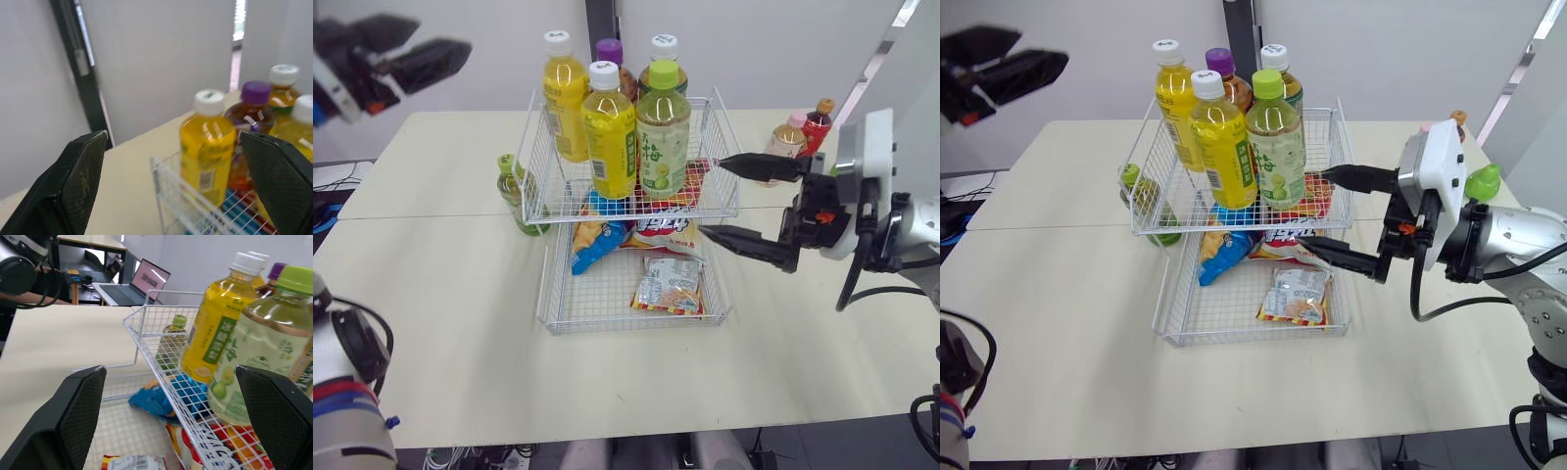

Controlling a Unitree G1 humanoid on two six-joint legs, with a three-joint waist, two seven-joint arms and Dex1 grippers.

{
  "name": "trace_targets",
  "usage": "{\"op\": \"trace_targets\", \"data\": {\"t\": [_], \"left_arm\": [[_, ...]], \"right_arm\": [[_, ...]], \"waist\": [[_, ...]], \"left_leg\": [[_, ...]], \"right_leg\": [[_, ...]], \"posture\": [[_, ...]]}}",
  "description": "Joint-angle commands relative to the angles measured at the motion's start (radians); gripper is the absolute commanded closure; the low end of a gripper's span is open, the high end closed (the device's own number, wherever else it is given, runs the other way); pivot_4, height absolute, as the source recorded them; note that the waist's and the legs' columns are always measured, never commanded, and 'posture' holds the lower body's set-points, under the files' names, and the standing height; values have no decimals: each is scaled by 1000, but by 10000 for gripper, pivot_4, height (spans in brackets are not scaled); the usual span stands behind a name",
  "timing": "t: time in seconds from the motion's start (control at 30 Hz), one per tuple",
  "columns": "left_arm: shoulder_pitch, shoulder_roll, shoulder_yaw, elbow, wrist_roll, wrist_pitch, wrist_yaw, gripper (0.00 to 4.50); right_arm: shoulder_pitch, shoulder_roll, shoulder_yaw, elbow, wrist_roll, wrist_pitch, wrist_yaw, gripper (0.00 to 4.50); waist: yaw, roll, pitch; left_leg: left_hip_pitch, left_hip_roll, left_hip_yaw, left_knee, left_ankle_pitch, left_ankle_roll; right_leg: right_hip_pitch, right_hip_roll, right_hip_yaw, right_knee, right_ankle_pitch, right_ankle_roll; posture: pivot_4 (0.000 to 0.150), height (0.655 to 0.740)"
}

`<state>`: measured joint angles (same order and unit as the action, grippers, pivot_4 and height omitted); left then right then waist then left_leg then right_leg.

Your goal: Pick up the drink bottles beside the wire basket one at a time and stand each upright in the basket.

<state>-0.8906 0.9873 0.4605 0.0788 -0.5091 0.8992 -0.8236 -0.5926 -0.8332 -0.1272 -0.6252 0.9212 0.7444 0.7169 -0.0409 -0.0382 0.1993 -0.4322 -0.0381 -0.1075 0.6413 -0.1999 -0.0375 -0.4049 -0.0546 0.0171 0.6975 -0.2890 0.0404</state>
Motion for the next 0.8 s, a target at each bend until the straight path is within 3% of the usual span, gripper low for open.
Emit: {"op": "trace_targets", "data": {"t": [0.03, 0.2, 0.4, 0.63, 0.8], "left_arm": [[155, 13, 105, -67, 22, -95, 18, 153], [372, -20, 178, -111, -1, -169, 4, 153], [505, -109, 179, -208, -20, -221, 44, 153], [578, -111, 165, -203, -17, -273, 34, 153], [546, -144, 116, -178, -23, -288, 65, 153]], "right_arm": [[0, 21, 1, -47, 17, -1, -29, 0], [22, 50, 29, -99, 9, 13, -81, 0], [36, 41, 35, -100, -22, 2, -79, 0], [80, 27, 6, -105, -30, -21, -51, 0], [98, 25, 20, -130, -58, -23, -58, 0]], "waist": [[1, 0, 0], [11, 0, 0], [16, 0, 0], [12, 0, 0], [14, 0, 0]], "left_leg": [[0, 0, 0, 0, 0, 0], [0, 0, 0, 0, 0, 0], [0, -1, 0, 0, 0, 0], [0, 1, 0, -1, 0, 0], [0, 1, 0, -1, 0, 0]], "right_leg": [[0, 0, 0, 0, 0, 0], [0, -1, 1, -1, 0, 0], [1, -3, 1, -1, 1, 0], [0, -2, 0, -1, 2, -1], [1, -2, 0, -1, 2, -2]], "posture": [[1500, 7400], [1500, 7400], [1500, 7400], [1500, 7400], [1500, 7400]]}}
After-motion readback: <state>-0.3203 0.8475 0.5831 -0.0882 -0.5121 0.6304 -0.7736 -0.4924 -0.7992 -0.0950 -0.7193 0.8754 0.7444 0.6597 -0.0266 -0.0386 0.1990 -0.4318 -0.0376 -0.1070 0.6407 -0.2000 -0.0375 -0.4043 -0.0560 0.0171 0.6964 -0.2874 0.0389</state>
